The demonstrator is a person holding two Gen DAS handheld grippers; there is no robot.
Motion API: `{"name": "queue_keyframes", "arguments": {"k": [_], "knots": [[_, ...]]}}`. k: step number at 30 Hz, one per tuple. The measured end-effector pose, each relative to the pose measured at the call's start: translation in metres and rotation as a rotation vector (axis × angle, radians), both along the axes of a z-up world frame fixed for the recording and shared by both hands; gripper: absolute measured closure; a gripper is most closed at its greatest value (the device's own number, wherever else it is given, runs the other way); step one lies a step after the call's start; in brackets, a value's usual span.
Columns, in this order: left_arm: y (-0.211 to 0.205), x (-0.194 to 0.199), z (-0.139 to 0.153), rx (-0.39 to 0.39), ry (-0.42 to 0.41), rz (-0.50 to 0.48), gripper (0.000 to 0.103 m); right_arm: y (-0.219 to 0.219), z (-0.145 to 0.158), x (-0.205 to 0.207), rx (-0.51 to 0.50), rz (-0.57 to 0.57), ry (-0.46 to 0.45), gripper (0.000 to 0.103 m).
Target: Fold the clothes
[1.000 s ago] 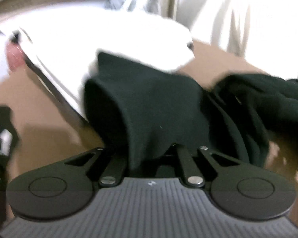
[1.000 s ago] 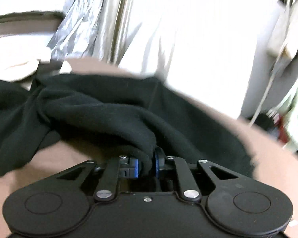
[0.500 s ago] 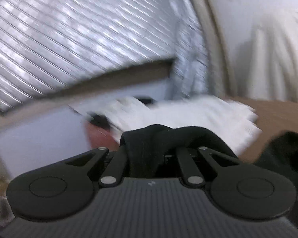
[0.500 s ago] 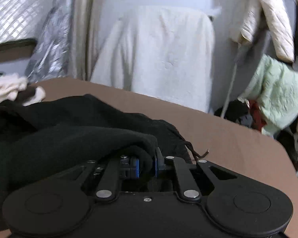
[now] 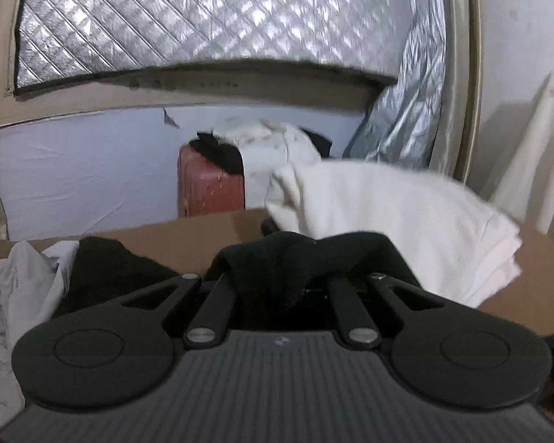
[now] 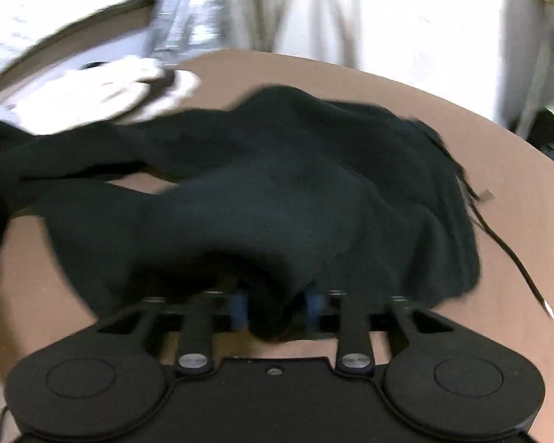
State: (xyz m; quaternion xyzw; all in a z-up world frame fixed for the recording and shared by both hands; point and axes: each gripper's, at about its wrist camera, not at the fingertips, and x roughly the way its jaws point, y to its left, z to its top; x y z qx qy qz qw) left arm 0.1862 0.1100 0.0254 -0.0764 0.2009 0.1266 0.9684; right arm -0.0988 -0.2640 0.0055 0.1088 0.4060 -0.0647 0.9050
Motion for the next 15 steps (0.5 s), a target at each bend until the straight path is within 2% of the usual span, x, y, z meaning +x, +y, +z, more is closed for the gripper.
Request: {"name": "queue_keyframes", "arguments": {"k": [1,2,4,5,6,8,10,11,12,13,15], "knots": [[0.000,-0.001,0.001,-0.007,0.001,-0.005,0.098,-0.002,0.009,0.001,0.035,0.060,-0.004,0.033],[0.000,0.001,0.001,-0.014,0.015,-0.018,0.098,-0.004,0.018,0.002,0.070,0.119,-0.009,0.033],[-0.002,0.001,-0.001,-0.013,0.062,-0.052,0.097,-0.011,0.040,0.006,0.056,0.184,-0.065,0.029],[-0.004,0.003,-0.004,-0.010,0.091,-0.072,0.097,-0.018,0.050,0.013,0.038,0.197,-0.089,0.020],[-0.004,0.004,-0.008,-0.014,0.114,-0.089,0.097,-0.025,0.060,0.019,0.020,0.211,-0.113,0.016],[-0.004,0.008,-0.018,-0.041,0.148,-0.106,0.096,-0.053,0.064,0.045,-0.011,0.182,-0.102,0.016],[-0.005,0.015,-0.028,-0.074,0.202,-0.117,0.093,-0.094,0.052,0.080,-0.030,0.101,-0.052,0.016],[-0.005,0.018,-0.032,-0.099,0.233,-0.119,0.079,-0.117,0.043,0.095,-0.018,0.042,-0.028,0.016],[-0.004,0.021,-0.037,-0.125,0.265,-0.121,0.066,-0.137,0.037,0.107,0.050,-0.010,-0.030,0.016],[-0.004,0.024,-0.042,-0.151,0.297,-0.123,0.046,-0.154,0.031,0.118,0.139,-0.058,-0.042,0.016],[-0.003,0.026,-0.050,-0.177,0.321,-0.134,0.045,-0.189,0.020,0.139,0.317,-0.153,-0.066,0.019]]}}
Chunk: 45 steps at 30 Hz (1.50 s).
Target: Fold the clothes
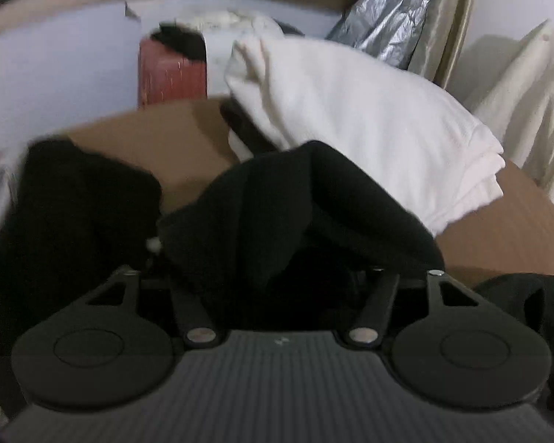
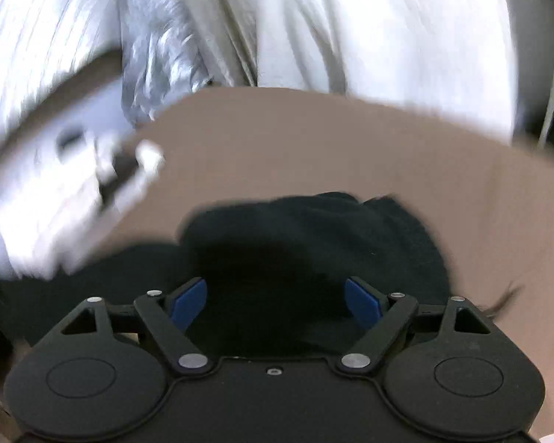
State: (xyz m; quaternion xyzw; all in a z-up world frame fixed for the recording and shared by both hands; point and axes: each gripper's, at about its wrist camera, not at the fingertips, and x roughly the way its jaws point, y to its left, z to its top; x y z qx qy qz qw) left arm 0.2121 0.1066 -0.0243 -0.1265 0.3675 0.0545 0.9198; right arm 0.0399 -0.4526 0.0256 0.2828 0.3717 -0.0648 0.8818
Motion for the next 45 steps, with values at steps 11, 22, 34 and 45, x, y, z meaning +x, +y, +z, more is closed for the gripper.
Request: {"name": "queue_keyframes", "arguments": {"k": [11,22,34,45], "knots": [[-0.004,0.023,-0.021,0.063,-0.089,-0.040,0.028,-0.099,-0.036,0.068,-0.103,-0.198,0.231,0.015],[-0.054,0.014,-0.028,0.314,-0.050,-0.168,0.096,-0.045,-0.085,0.051,-0.269,-0.031,0.122,0.065],[-0.039,-0.063,0.093,0.307,-0.376,-0.161,0.097,0.023,0.047,-0.083,-0.607,-0.121,-0.173,0.074],[-0.046,0.007,0.182,0.438,-0.579,-0.166,0.097,0.008,0.034,-0.050,-0.585,-0.105,-0.155,0.074]]}}
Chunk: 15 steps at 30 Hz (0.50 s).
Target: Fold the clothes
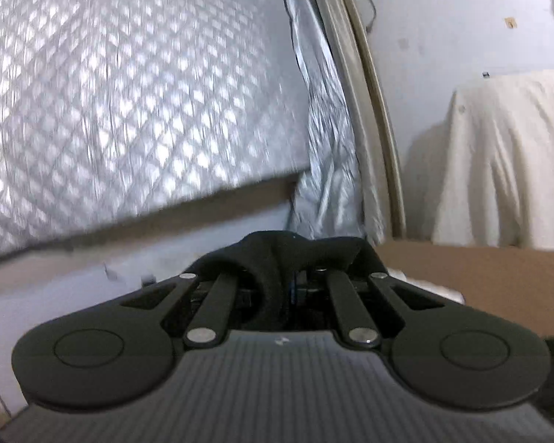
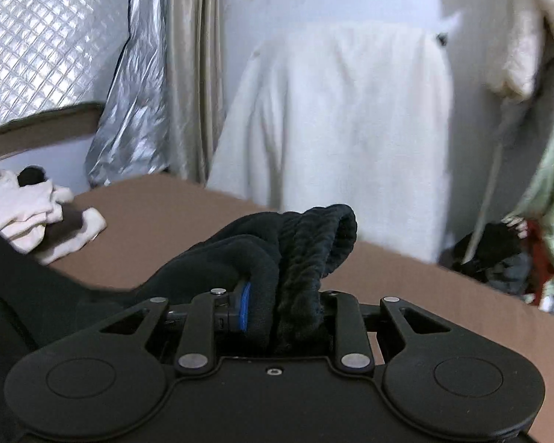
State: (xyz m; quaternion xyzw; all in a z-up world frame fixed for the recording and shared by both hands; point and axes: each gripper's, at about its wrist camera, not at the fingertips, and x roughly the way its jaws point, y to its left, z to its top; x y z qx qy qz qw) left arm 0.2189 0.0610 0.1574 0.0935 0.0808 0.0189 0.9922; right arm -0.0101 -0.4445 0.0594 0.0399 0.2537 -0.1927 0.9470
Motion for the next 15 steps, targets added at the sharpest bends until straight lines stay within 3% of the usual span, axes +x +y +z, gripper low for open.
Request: {"name": "queue_keyframes", "arguments": {"k": [3,6,7,8,10,12,15], "knots": [[0.000,0.048,0.014,0.024,-0.056,0.068,0.097,-0.018,0.009,0.031,-0.035,-0.037,-0.011,0.076],[0.007,0.098,0.023,-0.039,-0.121,0.206,0.096,-0.043,0.030,0.065,-0.053,-0.119,-0.129,0.074],[0.009,0.115,0.025,-0.067,-0.140,0.257,0.090,-0.051,0.034,0.079,-0.052,-0.156,-0.153,0.067],[0.010,0.135,0.025,-0.084,-0.122,0.293,0.069,-0.055,0.031,0.093,-0.061,-0.182,-0.118,0.048],[0.004,0.179,0.003,-0.057,0.099,0.279,0.038,-0.059,0.020,0.122,-0.089,-0.223,0.002,0.037],[-0.002,0.191,-0.030,-0.049,0.263,0.236,0.039,-0.055,0.009,0.138,-0.108,-0.241,0.091,0.037],[-0.012,0.153,-0.075,-0.082,0.322,0.176,0.038,-0.023,-0.005,0.114,-0.054,-0.162,0.099,0.037]]}}
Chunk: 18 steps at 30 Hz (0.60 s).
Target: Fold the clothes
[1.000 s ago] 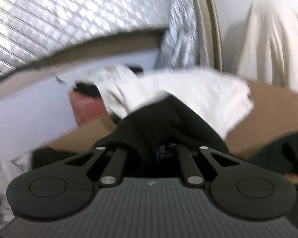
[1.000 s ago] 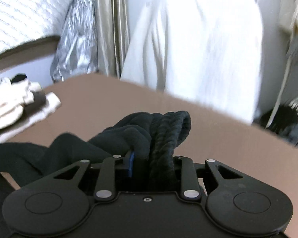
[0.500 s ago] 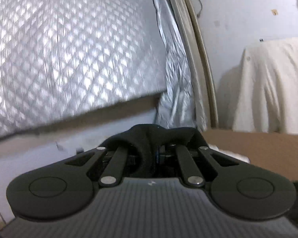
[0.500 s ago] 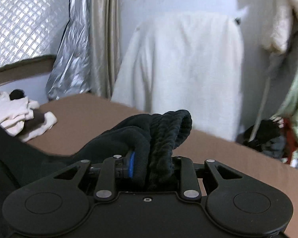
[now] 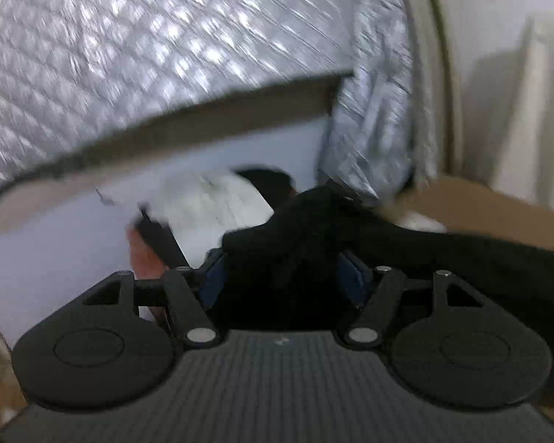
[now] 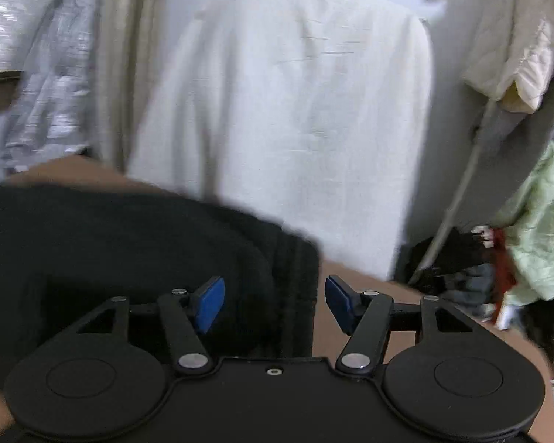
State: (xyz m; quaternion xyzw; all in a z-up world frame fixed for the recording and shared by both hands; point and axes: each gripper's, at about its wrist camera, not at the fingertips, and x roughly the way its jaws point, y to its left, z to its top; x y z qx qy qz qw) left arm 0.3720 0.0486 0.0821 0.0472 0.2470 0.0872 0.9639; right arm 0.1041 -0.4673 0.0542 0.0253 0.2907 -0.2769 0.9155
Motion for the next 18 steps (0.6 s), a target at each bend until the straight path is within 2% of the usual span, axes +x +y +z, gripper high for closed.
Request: {"name": "queue_keyframes", "arguments": {"k": [3,5,7,9,12,14,17,18], "knots": [[-0.002,-0.060,-0.031,-0.144,0.019,-0.049,0.033,0.037,-0.015,-0.038,0.108,0.110,-0.024,0.037],[0.000,-0.100,-0.050,-0.226,0.030,-0.079,0.026,0.070,-0.030,-0.073,0.172,0.173,-0.053,0.036],[0.000,-0.139,-0.069,-0.298,0.047,-0.107,0.024,0.104,-0.046,-0.106,0.236,0.217,-0.074,0.036],[-0.007,-0.165,-0.091,-0.280,0.120,-0.122,0.024,0.135,-0.065,-0.136,0.329,0.266,-0.087,0.036],[-0.015,-0.182,-0.112,-0.227,0.227,-0.170,0.024,0.181,-0.092,-0.169,0.452,0.357,-0.076,0.036],[-0.011,-0.188,-0.121,-0.270,0.281,-0.162,0.024,0.207,-0.108,-0.178,0.515,0.415,-0.056,0.033],[-0.008,-0.195,-0.140,-0.390,0.380,-0.161,0.024,0.234,-0.130,-0.174,0.622,0.475,-0.021,0.027],[-0.008,-0.194,-0.144,-0.388,0.387,-0.153,0.024,0.239,-0.137,-0.169,0.655,0.477,-0.010,0.027]]}}
